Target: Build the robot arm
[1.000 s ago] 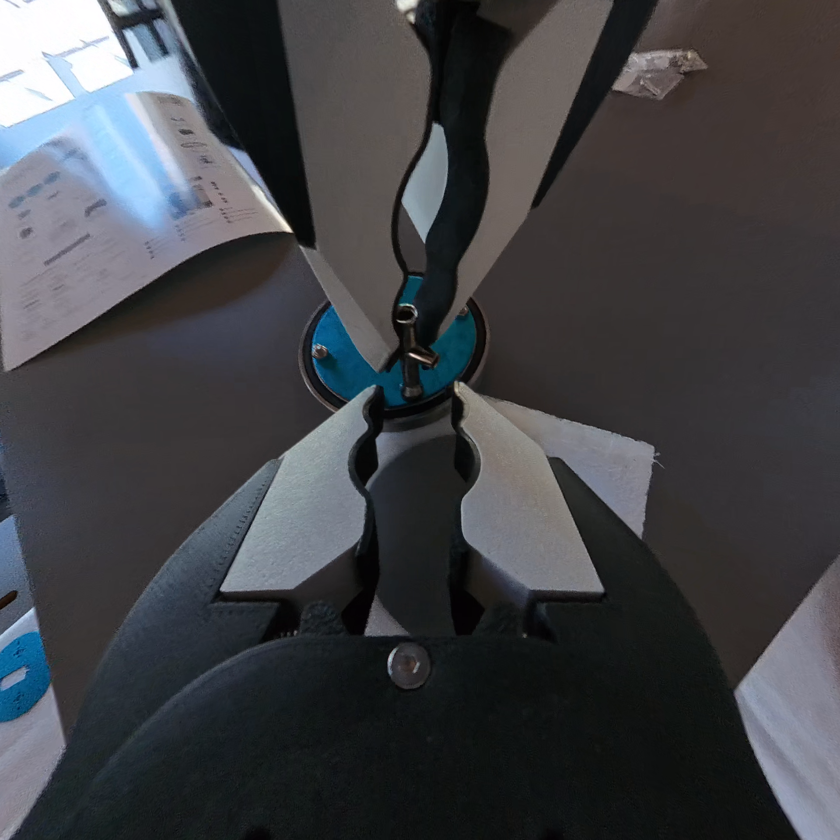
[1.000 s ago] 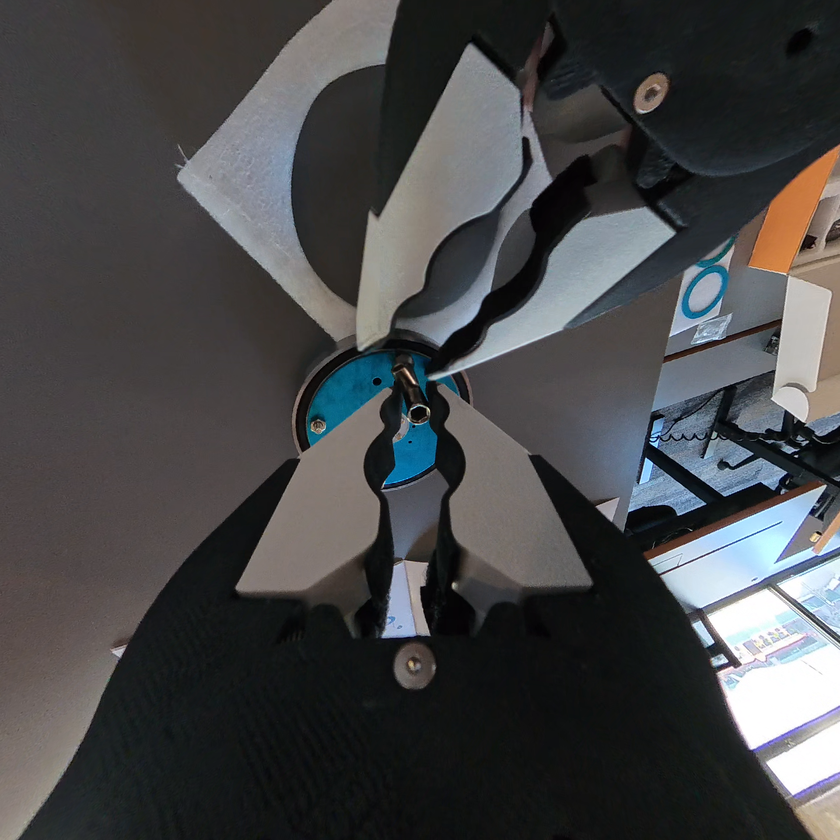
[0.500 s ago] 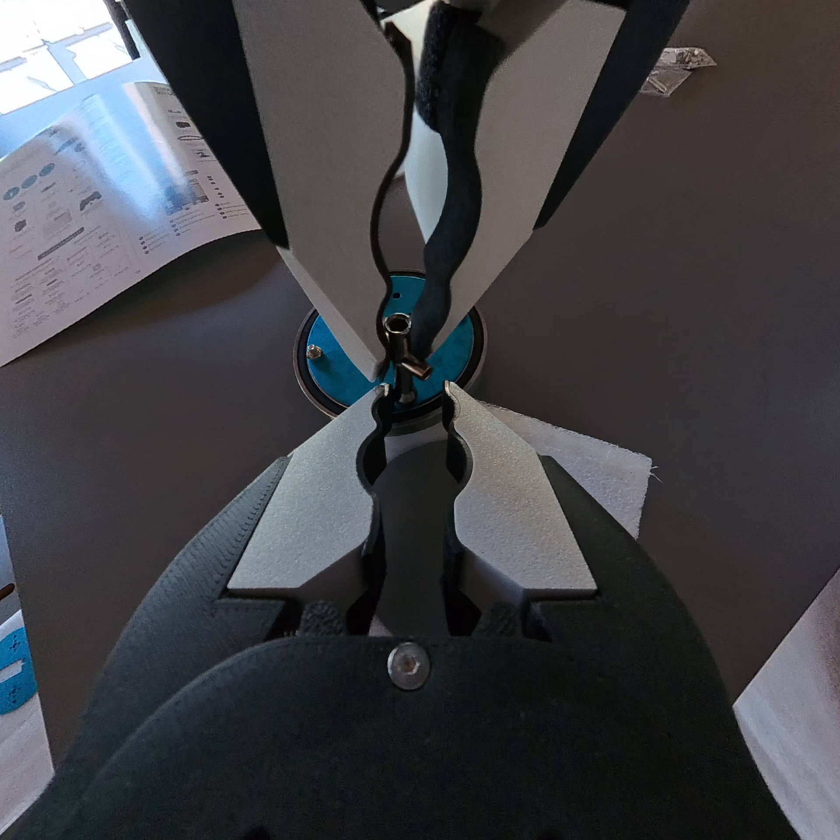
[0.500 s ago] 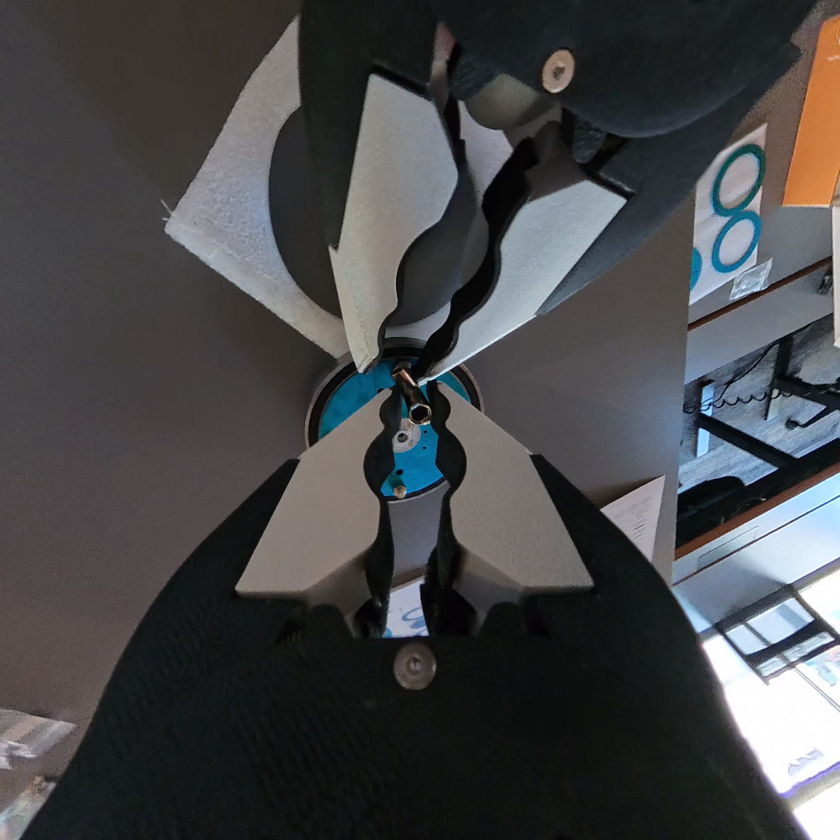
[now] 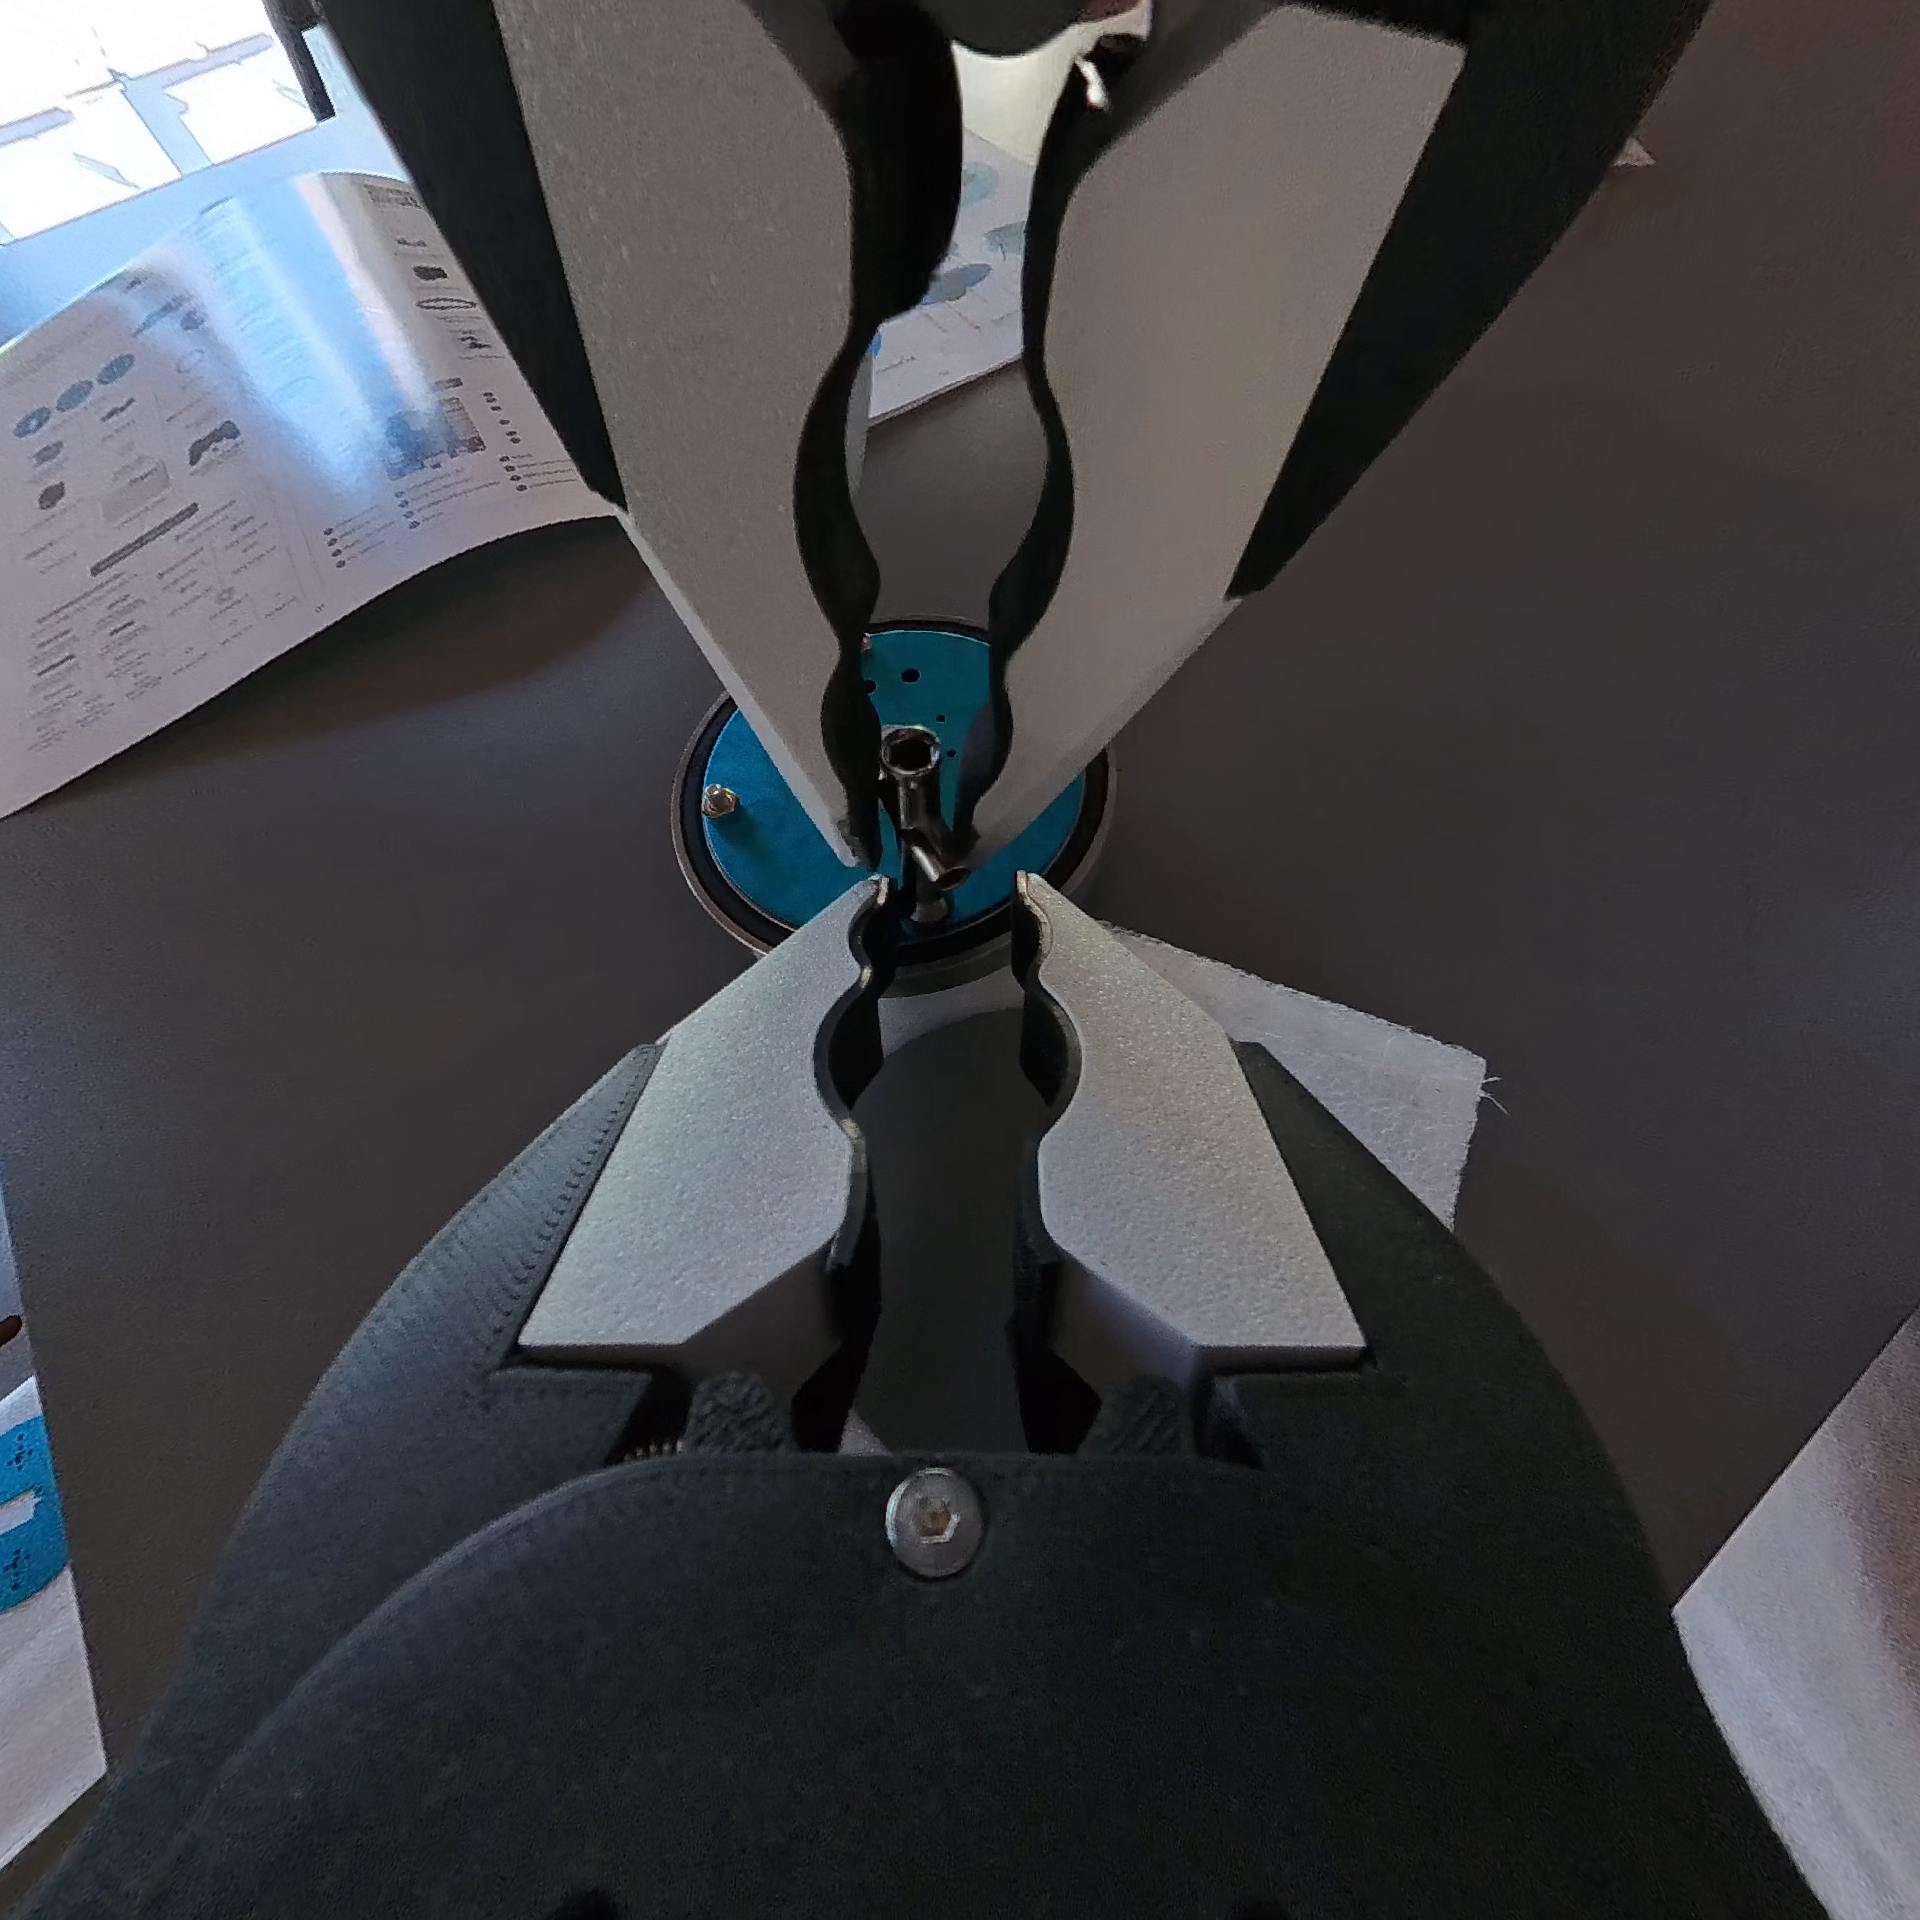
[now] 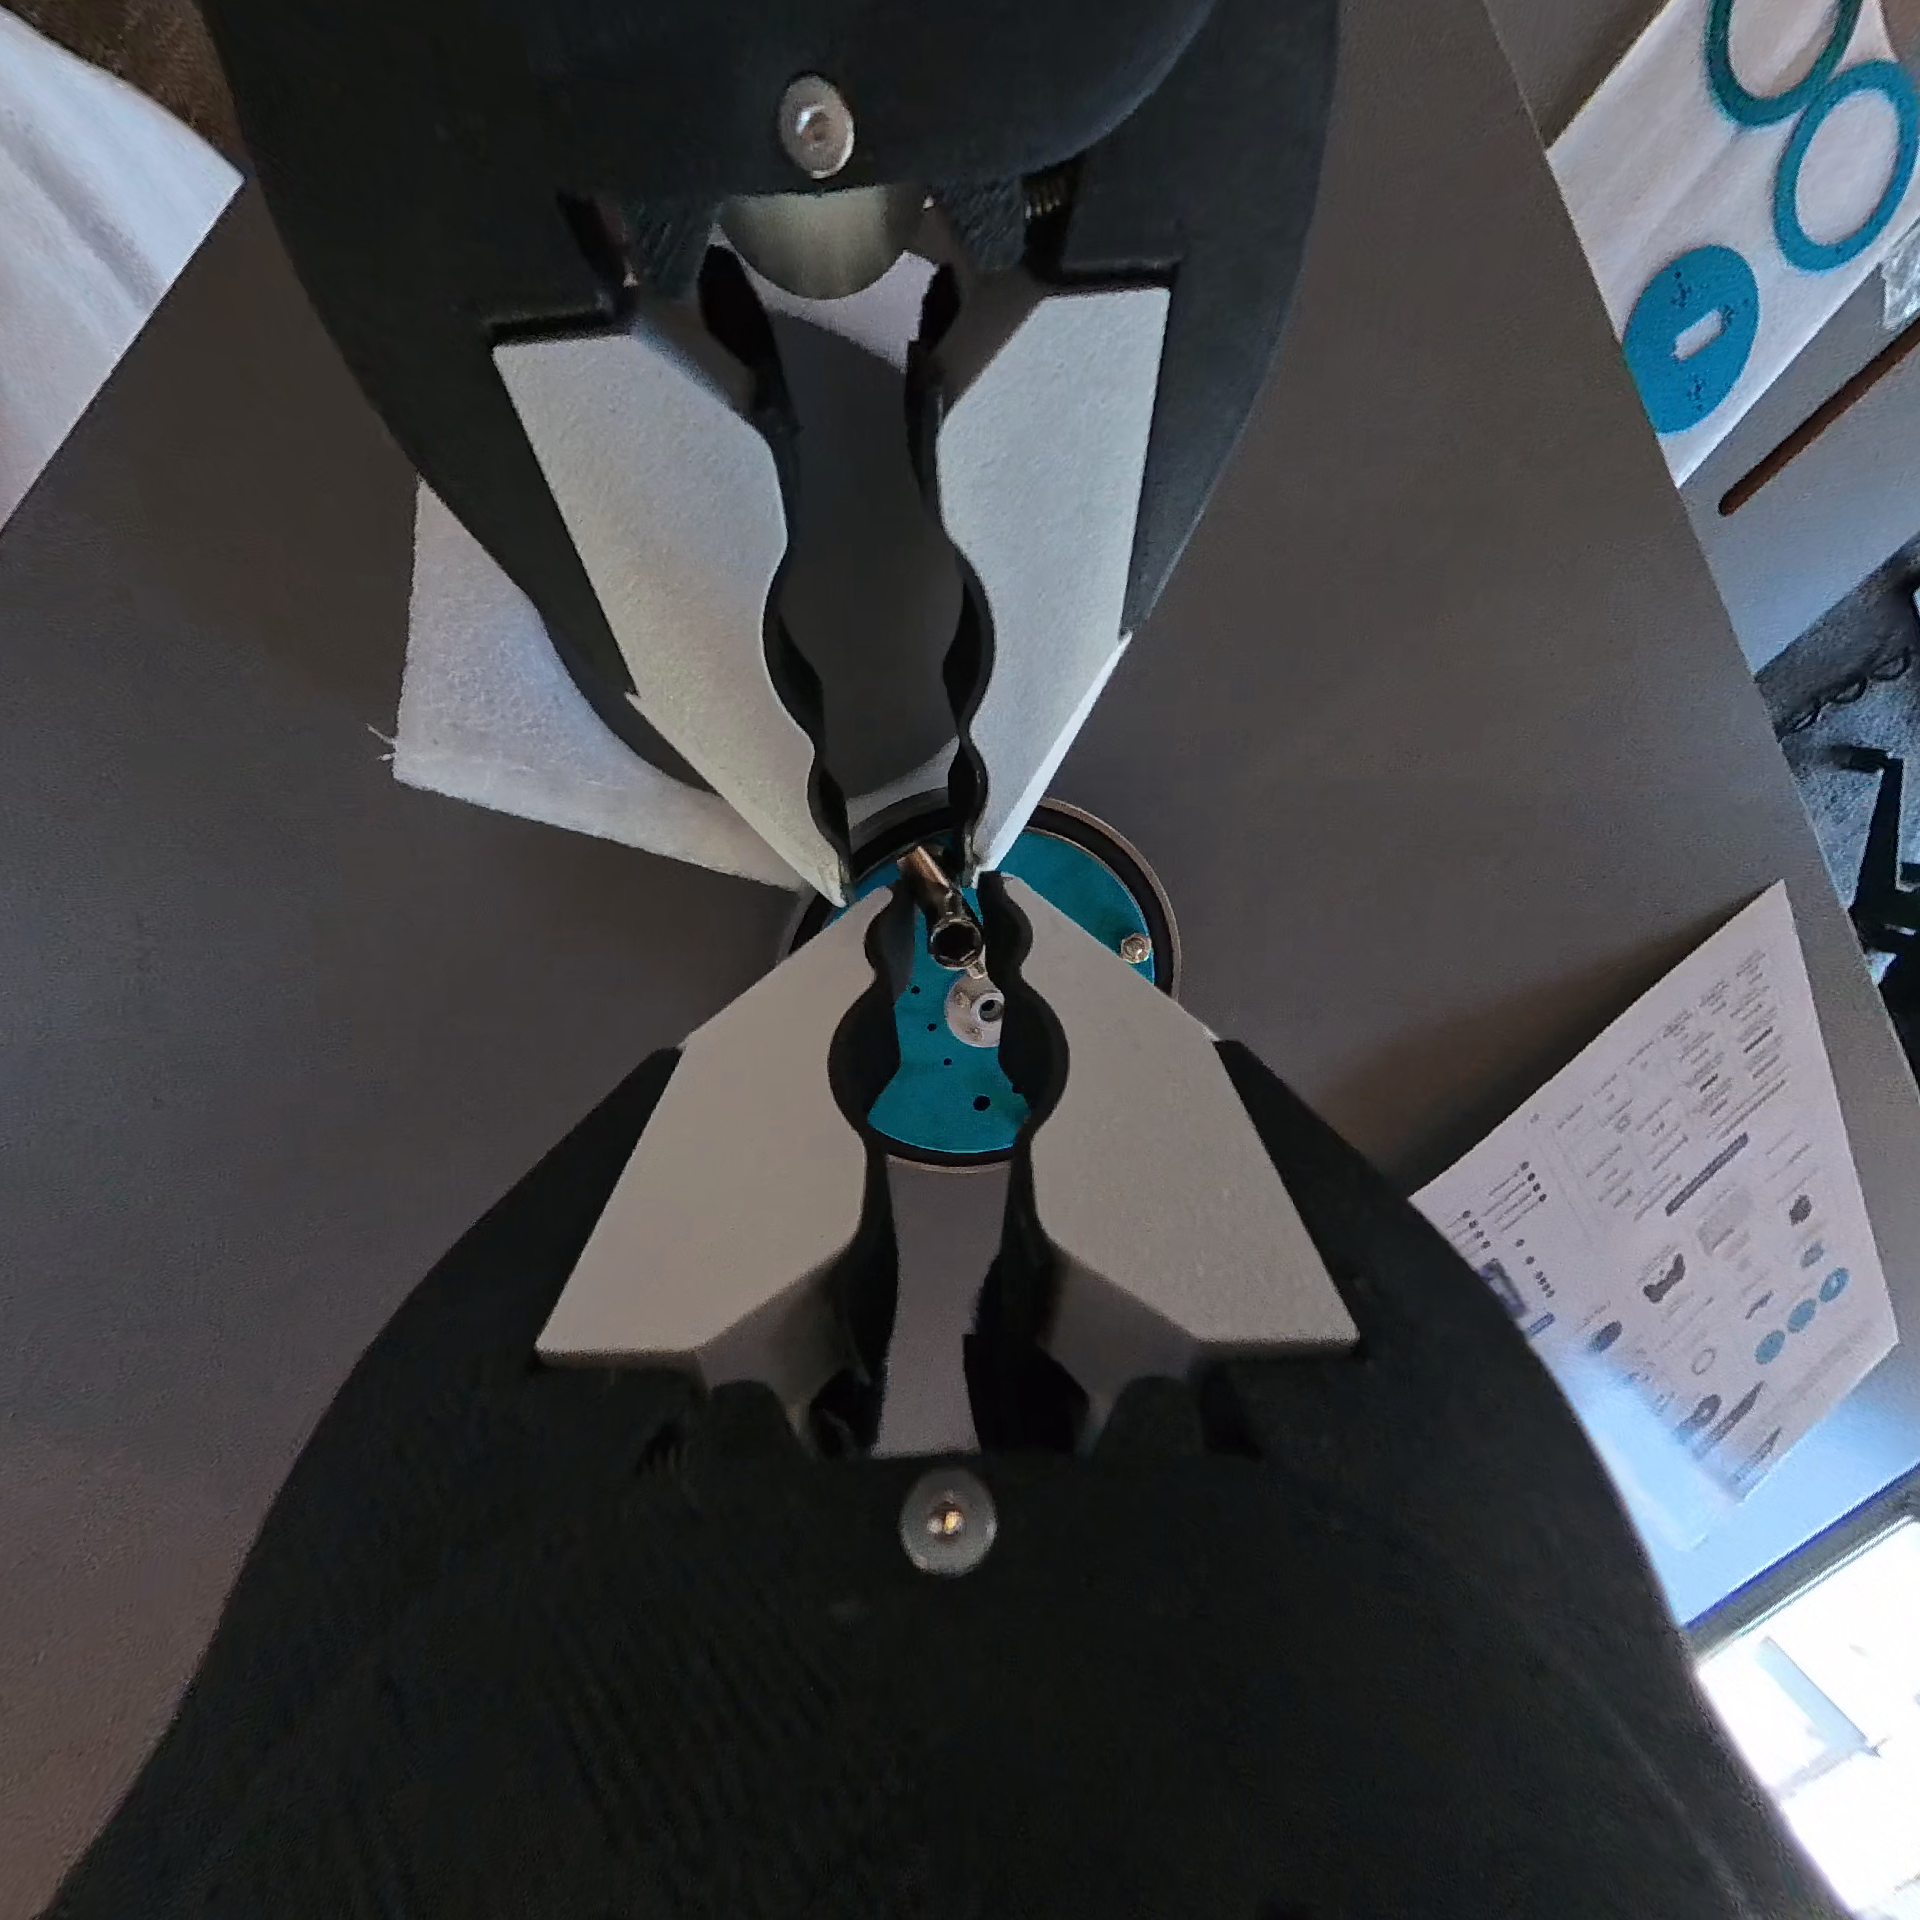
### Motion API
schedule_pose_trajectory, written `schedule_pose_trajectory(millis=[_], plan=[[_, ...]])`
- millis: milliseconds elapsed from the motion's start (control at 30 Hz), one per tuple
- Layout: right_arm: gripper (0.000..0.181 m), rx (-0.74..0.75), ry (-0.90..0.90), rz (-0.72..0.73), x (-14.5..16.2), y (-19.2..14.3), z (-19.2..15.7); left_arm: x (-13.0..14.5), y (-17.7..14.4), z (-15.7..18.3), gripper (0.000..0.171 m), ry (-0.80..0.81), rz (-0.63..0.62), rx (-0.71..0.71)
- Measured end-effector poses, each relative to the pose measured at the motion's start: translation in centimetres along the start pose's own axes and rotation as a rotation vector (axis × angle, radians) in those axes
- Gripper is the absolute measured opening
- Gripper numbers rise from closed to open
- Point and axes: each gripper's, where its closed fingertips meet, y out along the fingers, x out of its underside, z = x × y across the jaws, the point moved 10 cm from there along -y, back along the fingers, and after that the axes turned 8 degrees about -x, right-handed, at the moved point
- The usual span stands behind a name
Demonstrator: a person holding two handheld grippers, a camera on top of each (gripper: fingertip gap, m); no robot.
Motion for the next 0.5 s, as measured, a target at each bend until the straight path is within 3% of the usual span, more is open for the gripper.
schedule_pose_trajectory(millis=[300,500], plan=[[0.01,0.018,0.338,0.095,0.52,0.13,-0.17,-0.01,0.02,-0.04,0.021,-0.006,-0.001,0.003],[0.012,0.035,0.451,0.12,0.54,0.26,-0.34,-0.02,0.03,-0.06,0.021,-0.019,-0.003,0.004]])
